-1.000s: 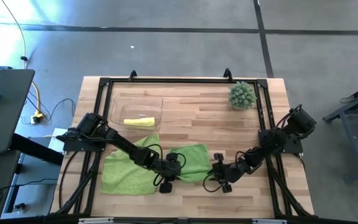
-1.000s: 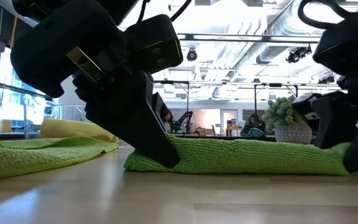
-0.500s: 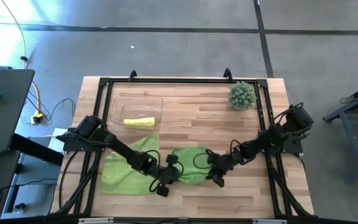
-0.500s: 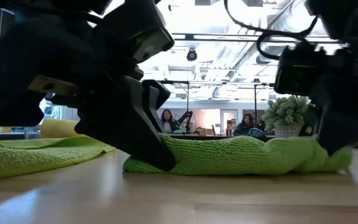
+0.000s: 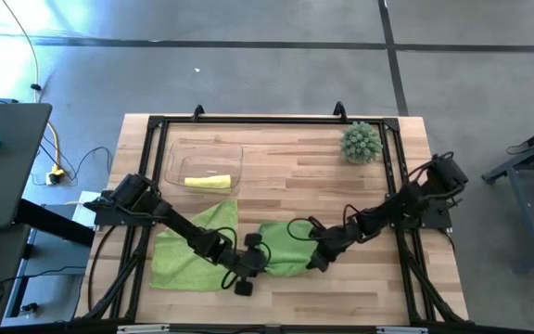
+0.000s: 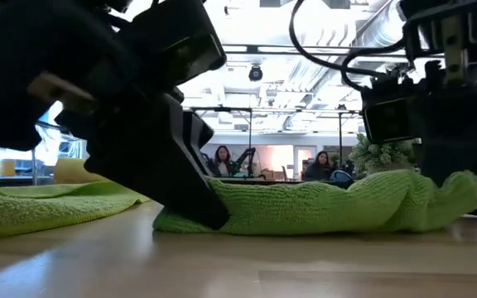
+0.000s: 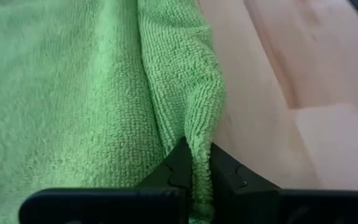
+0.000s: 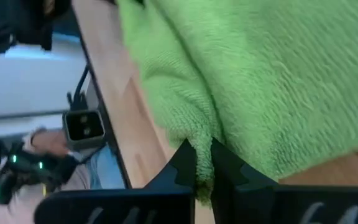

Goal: Roll microfiber towels into tight, uniform cylinder then place into a basket
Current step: Roll the right green towel

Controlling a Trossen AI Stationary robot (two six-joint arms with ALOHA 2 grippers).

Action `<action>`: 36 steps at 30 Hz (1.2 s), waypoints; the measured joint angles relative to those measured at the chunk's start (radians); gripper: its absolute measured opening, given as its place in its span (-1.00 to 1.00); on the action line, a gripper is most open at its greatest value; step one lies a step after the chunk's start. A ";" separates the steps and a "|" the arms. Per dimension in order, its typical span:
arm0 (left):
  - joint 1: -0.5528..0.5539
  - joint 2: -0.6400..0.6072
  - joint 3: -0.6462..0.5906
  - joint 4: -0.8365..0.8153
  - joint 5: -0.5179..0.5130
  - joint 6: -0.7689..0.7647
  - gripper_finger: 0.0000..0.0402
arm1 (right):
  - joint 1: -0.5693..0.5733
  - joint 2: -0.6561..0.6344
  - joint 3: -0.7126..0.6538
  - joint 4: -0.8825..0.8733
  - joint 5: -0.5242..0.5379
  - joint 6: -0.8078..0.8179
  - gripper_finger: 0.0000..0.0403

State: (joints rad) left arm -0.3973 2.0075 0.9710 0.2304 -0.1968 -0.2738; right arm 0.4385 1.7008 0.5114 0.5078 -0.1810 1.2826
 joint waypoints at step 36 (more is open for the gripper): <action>-0.036 -0.104 0.054 -0.105 -0.066 0.314 -0.29 | 0.000 -0.003 0.002 -0.140 0.124 0.126 -1.00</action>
State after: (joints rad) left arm -0.4331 1.9036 1.0248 0.1250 -0.2627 0.0400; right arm 0.4389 1.6981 0.5129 0.3680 -0.0566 1.4082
